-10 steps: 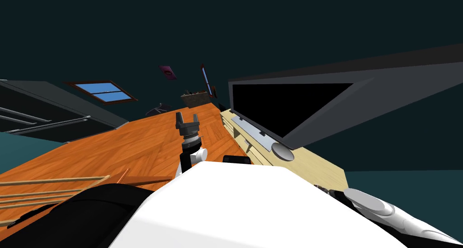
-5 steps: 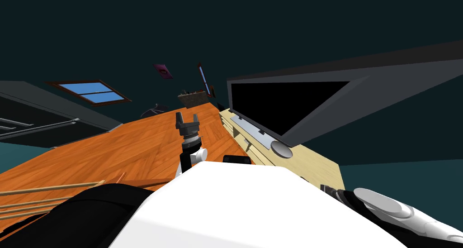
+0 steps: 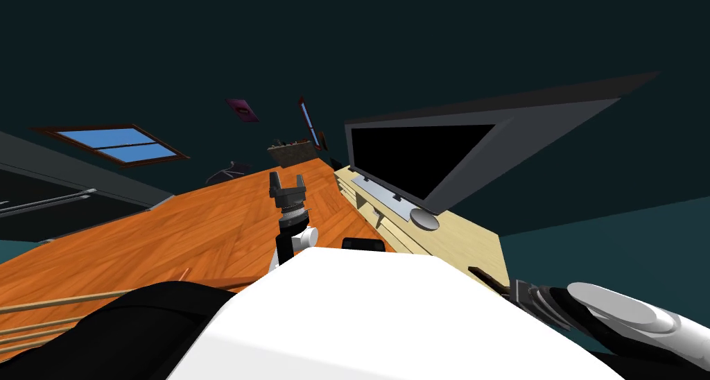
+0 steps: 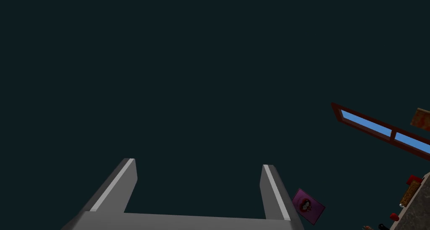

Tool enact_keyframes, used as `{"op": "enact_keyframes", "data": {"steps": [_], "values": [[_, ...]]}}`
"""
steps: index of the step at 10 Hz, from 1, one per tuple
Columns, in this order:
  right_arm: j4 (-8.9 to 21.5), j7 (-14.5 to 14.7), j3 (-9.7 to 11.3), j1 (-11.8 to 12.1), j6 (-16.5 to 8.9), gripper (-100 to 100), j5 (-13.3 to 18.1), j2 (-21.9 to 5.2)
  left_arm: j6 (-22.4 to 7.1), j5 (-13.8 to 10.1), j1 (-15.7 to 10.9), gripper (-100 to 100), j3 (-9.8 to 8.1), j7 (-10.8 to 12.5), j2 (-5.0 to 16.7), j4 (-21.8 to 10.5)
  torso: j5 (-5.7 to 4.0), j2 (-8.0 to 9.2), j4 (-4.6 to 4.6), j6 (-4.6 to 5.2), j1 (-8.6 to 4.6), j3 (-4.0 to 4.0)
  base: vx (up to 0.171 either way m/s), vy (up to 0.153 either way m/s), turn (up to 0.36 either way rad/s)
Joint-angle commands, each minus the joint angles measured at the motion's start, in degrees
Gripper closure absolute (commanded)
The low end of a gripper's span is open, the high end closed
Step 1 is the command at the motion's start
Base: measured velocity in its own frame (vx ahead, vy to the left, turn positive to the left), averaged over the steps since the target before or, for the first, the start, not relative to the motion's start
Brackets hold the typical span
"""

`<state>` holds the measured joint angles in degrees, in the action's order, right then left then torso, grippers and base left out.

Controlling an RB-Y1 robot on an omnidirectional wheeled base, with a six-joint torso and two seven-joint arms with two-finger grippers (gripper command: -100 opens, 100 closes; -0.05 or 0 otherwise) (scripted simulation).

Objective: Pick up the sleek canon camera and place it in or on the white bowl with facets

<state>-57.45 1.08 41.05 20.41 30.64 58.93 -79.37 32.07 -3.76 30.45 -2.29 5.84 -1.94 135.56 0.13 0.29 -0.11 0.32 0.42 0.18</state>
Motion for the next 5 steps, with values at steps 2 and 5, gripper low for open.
{"op": "enact_keyframes", "data": {"steps": [2,5], "values": [[-1.1,-1.2,-1.7,0.6,0.8,100,0.3,-3.1,0.0,0.0,0.0,0,0.00,0.0,0.0,0.0,0.02,-0.09,-0.01,-0.01,0.00,-0.05,-0.022,0.019,-0.042],[-1.9,-2.1,-2.8,0.6,1.9,100,0.1,-6.1,0.0,0.0,0.0,0,0.00,0.0,0.0,0.0,0.04,-0.20,-0.02,-0.04,0.05,-0.10,0.000,0.023,-0.017]]}}
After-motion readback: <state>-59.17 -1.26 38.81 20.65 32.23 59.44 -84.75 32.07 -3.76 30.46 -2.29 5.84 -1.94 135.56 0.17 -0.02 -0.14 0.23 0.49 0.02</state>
